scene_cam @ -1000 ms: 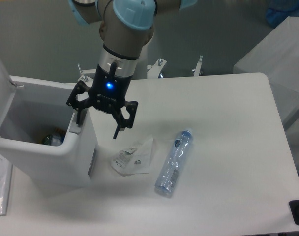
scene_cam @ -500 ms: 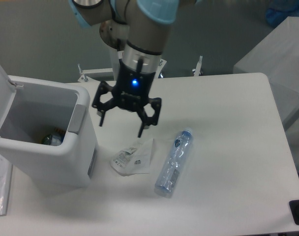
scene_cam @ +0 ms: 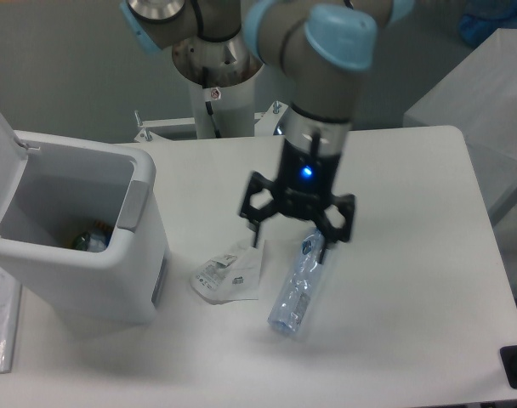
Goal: Open the trash can
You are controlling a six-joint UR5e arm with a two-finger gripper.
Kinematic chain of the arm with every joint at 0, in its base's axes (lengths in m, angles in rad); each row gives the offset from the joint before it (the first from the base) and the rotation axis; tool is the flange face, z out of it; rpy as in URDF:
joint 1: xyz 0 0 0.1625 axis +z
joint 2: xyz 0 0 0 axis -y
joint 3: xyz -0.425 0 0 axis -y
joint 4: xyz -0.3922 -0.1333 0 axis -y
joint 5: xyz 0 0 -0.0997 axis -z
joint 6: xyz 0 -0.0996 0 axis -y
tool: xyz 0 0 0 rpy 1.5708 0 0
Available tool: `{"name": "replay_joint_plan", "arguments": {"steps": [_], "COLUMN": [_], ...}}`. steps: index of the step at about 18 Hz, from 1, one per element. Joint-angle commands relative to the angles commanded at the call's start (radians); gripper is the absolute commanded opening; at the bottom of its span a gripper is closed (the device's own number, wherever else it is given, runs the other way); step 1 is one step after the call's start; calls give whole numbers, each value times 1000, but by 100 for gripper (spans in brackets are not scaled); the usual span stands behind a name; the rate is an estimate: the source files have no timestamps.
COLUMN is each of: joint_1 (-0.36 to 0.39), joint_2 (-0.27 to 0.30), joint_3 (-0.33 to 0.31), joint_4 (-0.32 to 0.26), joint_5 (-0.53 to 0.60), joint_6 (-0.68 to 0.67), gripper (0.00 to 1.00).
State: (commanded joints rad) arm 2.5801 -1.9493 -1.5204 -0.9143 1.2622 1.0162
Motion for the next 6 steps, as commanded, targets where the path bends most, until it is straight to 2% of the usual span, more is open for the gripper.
{"name": "replay_joint_plan", "arguments": {"steps": [2,4,6], "joint_1": [14,31,38], "joint_2": [-54,-60,-57], "joint_3": [34,23,0], "joint_4": [-2,-8,-8], "joint_5": [69,158,196], "joint_6": [138,209,249], "gripper": [100,100,100]}}
